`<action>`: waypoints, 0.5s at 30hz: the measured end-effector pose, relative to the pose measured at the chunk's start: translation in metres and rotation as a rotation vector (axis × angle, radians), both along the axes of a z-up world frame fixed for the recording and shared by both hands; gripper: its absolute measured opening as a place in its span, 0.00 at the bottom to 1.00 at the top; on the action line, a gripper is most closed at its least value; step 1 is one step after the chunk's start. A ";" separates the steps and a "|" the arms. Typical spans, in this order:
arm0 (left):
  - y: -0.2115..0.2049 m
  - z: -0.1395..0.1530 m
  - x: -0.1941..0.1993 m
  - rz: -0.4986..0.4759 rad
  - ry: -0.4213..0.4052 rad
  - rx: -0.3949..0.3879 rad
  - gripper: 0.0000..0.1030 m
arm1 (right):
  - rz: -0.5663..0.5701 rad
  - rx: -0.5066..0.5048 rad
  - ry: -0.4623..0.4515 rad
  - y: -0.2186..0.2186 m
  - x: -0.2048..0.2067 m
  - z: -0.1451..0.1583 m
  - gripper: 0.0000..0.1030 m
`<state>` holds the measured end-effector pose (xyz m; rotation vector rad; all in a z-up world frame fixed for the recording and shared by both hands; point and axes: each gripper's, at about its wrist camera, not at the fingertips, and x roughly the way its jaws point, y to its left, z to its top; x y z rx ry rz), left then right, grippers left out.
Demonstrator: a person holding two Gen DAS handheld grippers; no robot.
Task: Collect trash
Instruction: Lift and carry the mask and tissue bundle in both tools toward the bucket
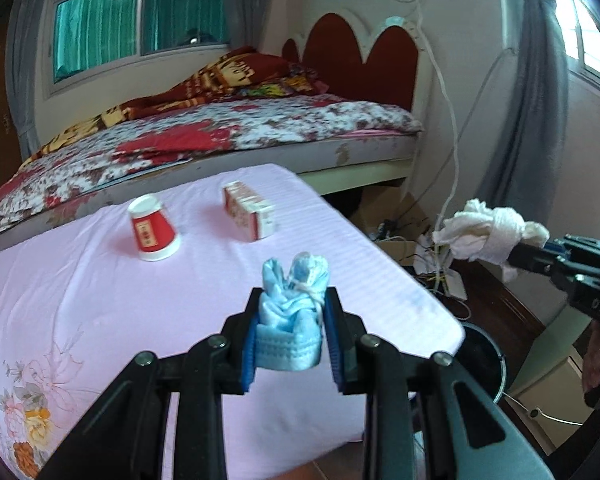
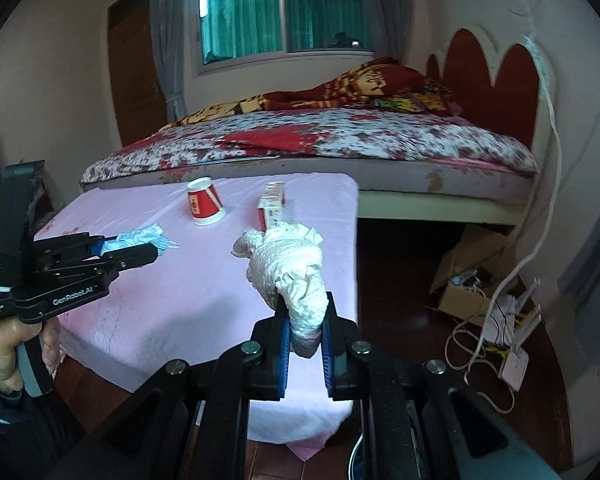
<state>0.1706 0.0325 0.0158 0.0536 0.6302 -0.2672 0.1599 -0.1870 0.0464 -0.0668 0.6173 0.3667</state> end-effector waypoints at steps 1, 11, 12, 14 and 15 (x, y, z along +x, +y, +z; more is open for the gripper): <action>-0.007 0.000 -0.003 -0.007 -0.002 0.002 0.29 | -0.013 0.009 0.002 -0.008 -0.003 -0.002 0.14; -0.067 -0.007 -0.023 -0.084 0.023 0.003 0.29 | -0.099 0.039 0.012 -0.064 -0.031 -0.008 0.14; -0.073 -0.007 -0.023 -0.094 0.026 0.003 0.29 | -0.106 0.042 0.010 -0.069 -0.034 -0.008 0.14; -0.085 -0.007 -0.027 -0.112 0.026 0.005 0.29 | -0.123 0.046 0.008 -0.078 -0.039 -0.007 0.14; -0.091 -0.006 -0.028 -0.123 0.027 0.006 0.29 | -0.131 0.047 0.008 -0.082 -0.041 -0.007 0.14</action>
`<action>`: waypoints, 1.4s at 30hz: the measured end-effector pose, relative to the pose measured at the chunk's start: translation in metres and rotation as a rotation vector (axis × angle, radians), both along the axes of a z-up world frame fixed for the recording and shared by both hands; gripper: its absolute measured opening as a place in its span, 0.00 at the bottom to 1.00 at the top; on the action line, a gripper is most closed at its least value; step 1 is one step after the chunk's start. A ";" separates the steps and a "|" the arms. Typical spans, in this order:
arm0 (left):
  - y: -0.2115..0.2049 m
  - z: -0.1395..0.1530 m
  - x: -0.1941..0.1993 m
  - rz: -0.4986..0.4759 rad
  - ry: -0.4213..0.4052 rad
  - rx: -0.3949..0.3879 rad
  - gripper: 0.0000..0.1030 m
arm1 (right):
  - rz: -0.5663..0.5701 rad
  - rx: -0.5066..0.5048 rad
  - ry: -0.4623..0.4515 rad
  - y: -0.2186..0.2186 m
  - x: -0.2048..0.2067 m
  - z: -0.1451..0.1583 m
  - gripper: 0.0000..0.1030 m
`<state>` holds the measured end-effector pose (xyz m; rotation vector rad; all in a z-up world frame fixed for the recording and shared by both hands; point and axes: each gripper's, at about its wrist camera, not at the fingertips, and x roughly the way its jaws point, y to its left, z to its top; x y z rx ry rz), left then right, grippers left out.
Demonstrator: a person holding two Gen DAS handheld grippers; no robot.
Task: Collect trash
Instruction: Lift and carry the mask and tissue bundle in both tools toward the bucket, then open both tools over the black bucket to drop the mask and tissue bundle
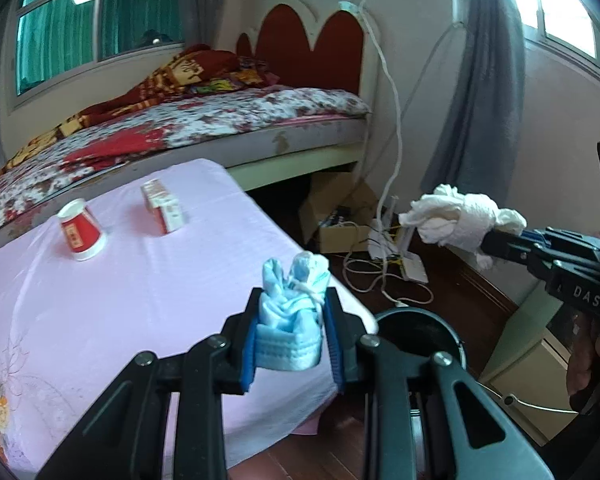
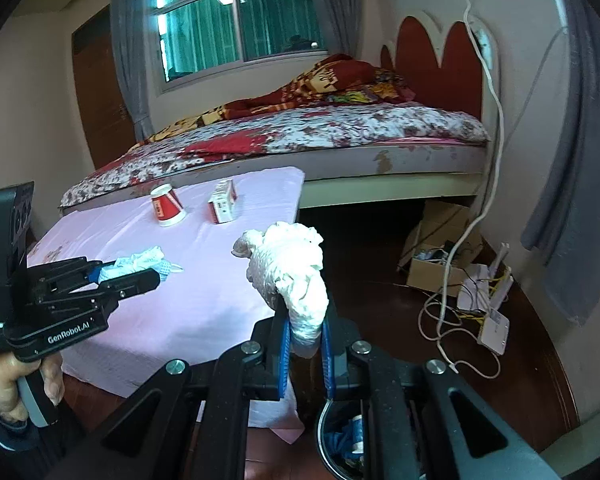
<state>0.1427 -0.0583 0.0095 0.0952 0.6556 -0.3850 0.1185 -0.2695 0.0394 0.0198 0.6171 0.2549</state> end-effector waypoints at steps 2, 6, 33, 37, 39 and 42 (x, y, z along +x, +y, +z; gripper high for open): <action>-0.010 0.001 -0.003 -0.019 -0.002 0.005 0.29 | -0.014 0.002 0.001 -0.009 -0.003 0.000 0.14; -0.029 0.003 -0.006 -0.052 -0.004 0.009 0.29 | -0.045 0.004 0.001 -0.026 -0.011 0.000 0.14; -0.139 -0.054 -0.015 -0.238 0.126 0.025 0.29 | -0.245 -0.018 0.139 -0.135 -0.050 -0.060 0.14; -0.146 -0.068 -0.013 -0.250 0.157 0.030 0.29 | -0.251 -0.030 0.182 -0.142 -0.048 -0.076 0.14; -0.149 -0.073 -0.013 -0.254 0.162 0.035 0.29 | -0.251 -0.035 0.204 -0.143 -0.047 -0.085 0.14; -0.154 -0.082 -0.011 -0.266 0.182 0.035 0.29 | -0.247 -0.043 0.234 -0.144 -0.042 -0.096 0.14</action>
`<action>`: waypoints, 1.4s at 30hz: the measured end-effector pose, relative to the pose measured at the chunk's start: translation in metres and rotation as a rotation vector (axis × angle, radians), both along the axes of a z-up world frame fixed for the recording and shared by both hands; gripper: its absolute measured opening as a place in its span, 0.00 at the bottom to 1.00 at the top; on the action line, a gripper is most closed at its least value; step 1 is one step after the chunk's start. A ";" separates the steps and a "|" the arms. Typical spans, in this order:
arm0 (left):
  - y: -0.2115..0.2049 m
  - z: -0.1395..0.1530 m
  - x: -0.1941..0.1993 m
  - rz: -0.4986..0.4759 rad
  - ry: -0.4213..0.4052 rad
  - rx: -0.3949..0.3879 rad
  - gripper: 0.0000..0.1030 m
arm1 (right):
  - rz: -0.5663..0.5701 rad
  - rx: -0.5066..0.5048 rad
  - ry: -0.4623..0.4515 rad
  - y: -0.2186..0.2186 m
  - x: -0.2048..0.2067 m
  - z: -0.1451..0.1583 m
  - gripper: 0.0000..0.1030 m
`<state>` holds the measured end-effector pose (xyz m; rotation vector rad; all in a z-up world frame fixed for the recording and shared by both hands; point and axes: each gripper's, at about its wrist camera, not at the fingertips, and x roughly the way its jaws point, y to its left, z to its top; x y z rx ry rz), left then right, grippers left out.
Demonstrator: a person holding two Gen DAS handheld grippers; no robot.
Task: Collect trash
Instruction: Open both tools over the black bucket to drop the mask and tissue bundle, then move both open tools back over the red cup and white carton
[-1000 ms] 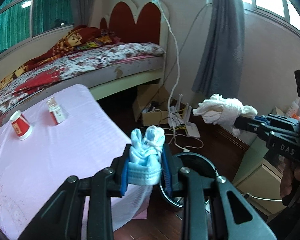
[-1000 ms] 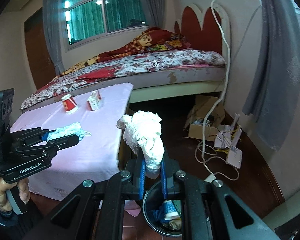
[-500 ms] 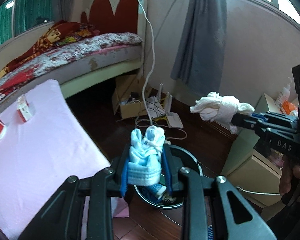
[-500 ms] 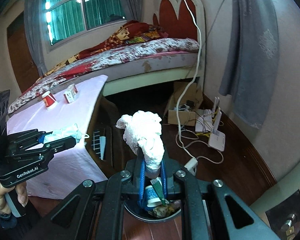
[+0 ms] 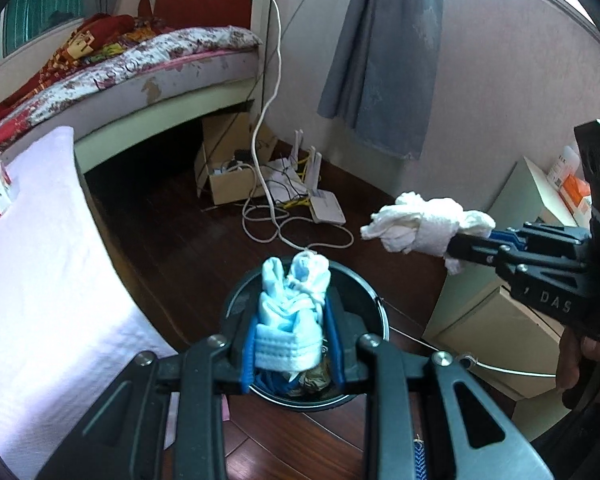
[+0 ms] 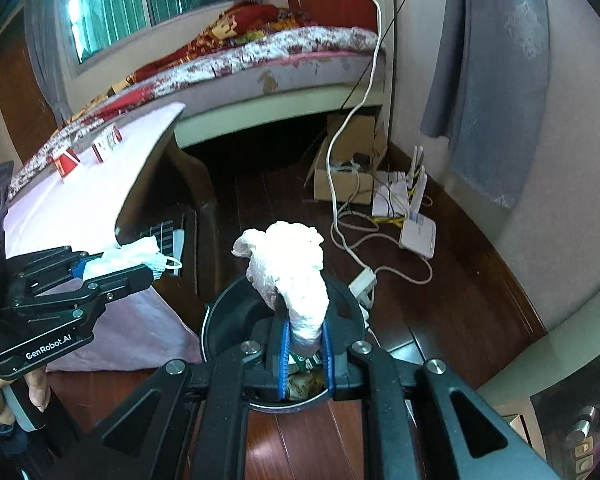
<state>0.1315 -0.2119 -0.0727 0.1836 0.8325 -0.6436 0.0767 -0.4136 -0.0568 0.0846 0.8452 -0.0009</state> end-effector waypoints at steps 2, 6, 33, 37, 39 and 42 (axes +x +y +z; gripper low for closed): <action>-0.003 -0.008 0.003 -0.003 0.018 0.006 0.29 | 0.009 -0.013 0.018 0.002 0.005 -0.007 0.14; -0.004 -0.021 0.010 0.003 0.048 0.005 0.29 | 0.031 -0.043 0.056 0.008 0.017 -0.021 0.14; -0.015 -0.091 0.043 -0.028 0.221 0.005 0.35 | 0.111 -0.037 0.254 0.019 0.066 -0.102 0.14; -0.011 -0.098 0.044 0.007 0.234 0.022 0.85 | 0.073 -0.107 0.326 0.014 0.074 -0.118 0.64; -0.005 -0.096 0.042 0.031 0.216 0.024 0.89 | 0.043 -0.089 0.333 0.003 0.074 -0.120 0.82; 0.003 -0.097 0.043 0.068 0.218 0.040 0.96 | 0.003 -0.073 0.326 -0.009 0.073 -0.113 0.82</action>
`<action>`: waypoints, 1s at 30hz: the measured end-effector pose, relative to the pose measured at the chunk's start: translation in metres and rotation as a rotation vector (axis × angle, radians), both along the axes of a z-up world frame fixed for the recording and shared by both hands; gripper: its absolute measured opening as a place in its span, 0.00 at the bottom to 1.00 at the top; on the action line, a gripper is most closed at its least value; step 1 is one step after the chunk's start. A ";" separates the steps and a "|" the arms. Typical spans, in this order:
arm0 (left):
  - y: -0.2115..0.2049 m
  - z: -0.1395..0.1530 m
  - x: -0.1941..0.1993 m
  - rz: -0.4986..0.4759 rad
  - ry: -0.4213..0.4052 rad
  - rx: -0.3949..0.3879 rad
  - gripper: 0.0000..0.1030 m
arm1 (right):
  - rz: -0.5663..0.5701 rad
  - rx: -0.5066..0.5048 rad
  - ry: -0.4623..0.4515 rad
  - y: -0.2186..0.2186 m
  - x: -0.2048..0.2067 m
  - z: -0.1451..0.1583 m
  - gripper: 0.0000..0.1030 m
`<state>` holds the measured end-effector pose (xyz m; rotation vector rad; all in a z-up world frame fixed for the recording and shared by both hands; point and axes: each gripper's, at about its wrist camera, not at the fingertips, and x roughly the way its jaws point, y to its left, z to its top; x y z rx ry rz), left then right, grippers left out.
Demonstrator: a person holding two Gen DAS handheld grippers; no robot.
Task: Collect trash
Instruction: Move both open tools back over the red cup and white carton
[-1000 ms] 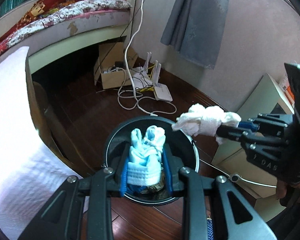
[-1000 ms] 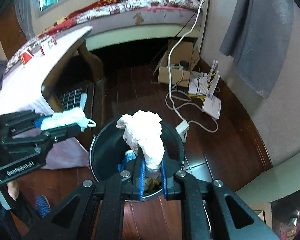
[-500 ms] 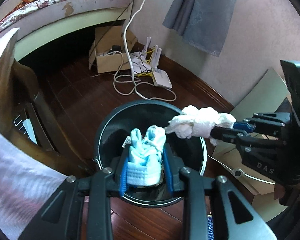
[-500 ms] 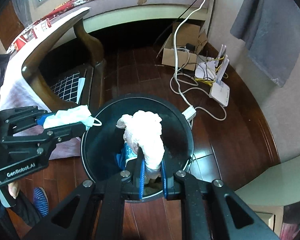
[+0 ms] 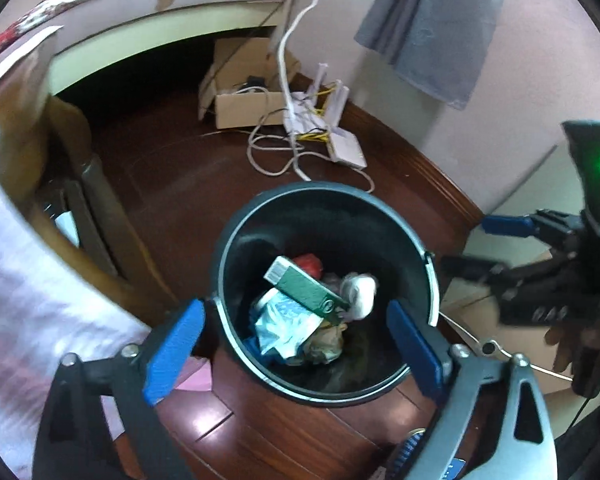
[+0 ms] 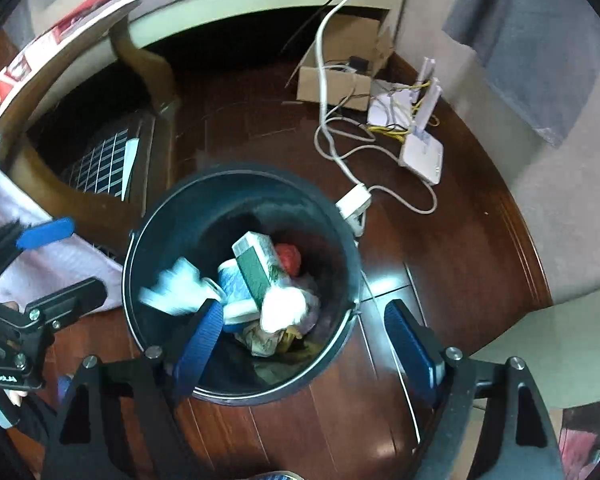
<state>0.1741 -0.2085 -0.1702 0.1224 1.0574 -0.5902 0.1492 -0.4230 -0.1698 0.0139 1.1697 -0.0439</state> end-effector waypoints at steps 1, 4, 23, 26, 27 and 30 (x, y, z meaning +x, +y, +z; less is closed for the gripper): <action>0.002 0.000 0.000 0.013 -0.005 0.009 0.97 | -0.007 0.000 -0.011 -0.001 -0.001 0.003 0.85; 0.007 0.004 -0.002 0.033 -0.026 0.021 0.97 | -0.014 -0.012 -0.013 0.001 -0.002 0.009 1.00; 0.025 0.062 -0.038 0.066 -0.132 0.003 0.97 | 0.045 -0.033 -0.098 0.028 -0.036 0.059 1.00; 0.031 0.075 -0.044 0.072 -0.158 0.002 0.97 | 0.055 -0.034 -0.128 0.033 -0.042 0.072 1.00; 0.033 0.079 -0.046 0.074 -0.166 0.002 0.97 | 0.058 -0.032 -0.138 0.035 -0.043 0.077 1.00; 0.039 0.092 -0.051 0.082 -0.199 0.006 0.97 | 0.072 -0.031 -0.170 0.041 -0.046 0.091 1.00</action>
